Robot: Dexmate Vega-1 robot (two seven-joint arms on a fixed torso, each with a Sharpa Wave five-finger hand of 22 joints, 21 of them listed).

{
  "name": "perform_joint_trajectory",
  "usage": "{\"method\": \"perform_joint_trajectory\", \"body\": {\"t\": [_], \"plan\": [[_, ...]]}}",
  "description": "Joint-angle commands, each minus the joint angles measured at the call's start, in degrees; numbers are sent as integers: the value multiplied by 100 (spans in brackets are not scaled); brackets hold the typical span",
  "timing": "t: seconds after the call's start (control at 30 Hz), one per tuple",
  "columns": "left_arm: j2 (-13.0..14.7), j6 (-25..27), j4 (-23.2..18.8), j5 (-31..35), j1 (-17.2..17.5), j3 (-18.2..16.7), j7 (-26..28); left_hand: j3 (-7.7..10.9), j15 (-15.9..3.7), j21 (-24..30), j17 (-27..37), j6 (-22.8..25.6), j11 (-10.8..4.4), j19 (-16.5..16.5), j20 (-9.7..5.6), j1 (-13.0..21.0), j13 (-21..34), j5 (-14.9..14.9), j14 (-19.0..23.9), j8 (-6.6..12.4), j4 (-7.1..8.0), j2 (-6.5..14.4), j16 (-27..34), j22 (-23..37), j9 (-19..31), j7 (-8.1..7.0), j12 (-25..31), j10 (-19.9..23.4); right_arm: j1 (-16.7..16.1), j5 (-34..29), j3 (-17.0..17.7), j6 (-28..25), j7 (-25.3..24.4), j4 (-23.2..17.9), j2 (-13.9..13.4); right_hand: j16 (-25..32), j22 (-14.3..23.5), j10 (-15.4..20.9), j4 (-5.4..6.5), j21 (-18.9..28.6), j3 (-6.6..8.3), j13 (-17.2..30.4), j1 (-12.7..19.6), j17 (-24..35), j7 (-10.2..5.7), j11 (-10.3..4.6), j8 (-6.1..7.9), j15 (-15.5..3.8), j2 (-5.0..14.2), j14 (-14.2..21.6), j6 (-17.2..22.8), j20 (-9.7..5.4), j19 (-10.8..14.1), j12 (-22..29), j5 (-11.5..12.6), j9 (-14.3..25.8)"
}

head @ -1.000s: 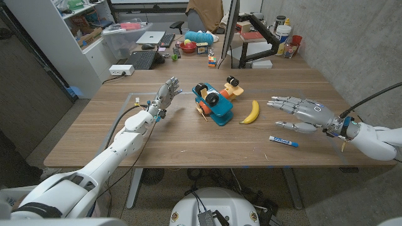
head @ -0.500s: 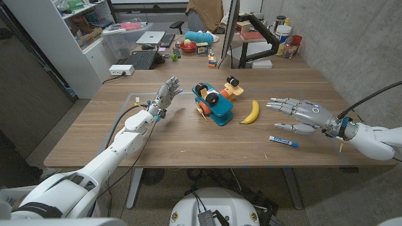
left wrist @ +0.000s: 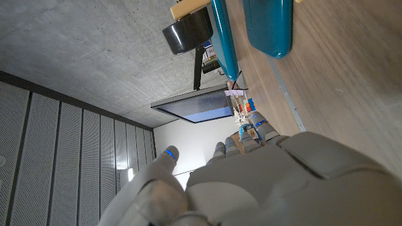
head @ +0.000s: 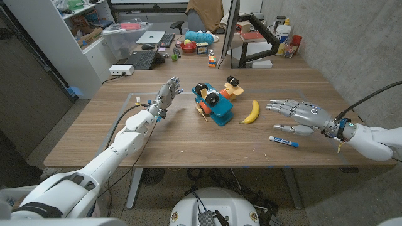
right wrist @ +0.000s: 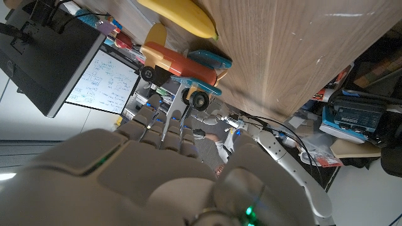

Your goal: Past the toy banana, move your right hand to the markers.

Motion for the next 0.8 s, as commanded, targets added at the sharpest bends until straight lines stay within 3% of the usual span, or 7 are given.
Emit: {"method": "perform_joint_trajectory", "body": {"t": [0.03,0.23,0.37,0.8], "plan": [[3,-22,-6,14,-11,6,-23,35,-73,-16,15,-761,-12,-306,-322,-36,15,-31,-187,38,-12,519,31,26,29,-60,15,-297,194,-128,-292,-121,22,1,3,5,9,-1,-42,-24,26,15,81,10,5,-9,18,-11,-9,52,-36,-283,49,-1,4,29],[2,-51,12,19,-21,9,-49,35,-69,-25,15,-759,-9,-306,-315,-37,15,-32,-184,37,-12,517,31,26,29,-56,15,-296,249,-180,-373,-196,44,-16,3,8,8,-1,-63,-29,25,14,101,9,0,-10,17,-26,-16,60,-42,-270,70,-1,3,28],[-1,-63,28,20,-37,10,-71,35,-66,-27,15,-751,-8,-301,-319,-37,15,-32,-181,39,-12,517,32,26,29,-56,17,-290,281,-232,-439,-263,59,-24,15,23,3,22,-143,-39,35,13,187,7,-110,-78,58,-26,-23,119,73,-199,171,10,3,25],[-14,-80,77,16,-65,15,-110,29,-73,-45,14,-748,-5,-290,-327,-43,15,-36,-178,37,-12,510,30,27,29,-62,15,-290,448,-347,-624,-310,147,-15,59,12,4,-82,-200,-106,9,13,226,13,-85,-73,19,-30,-51,106,-14,-225,145,-28,-8,25]]}}
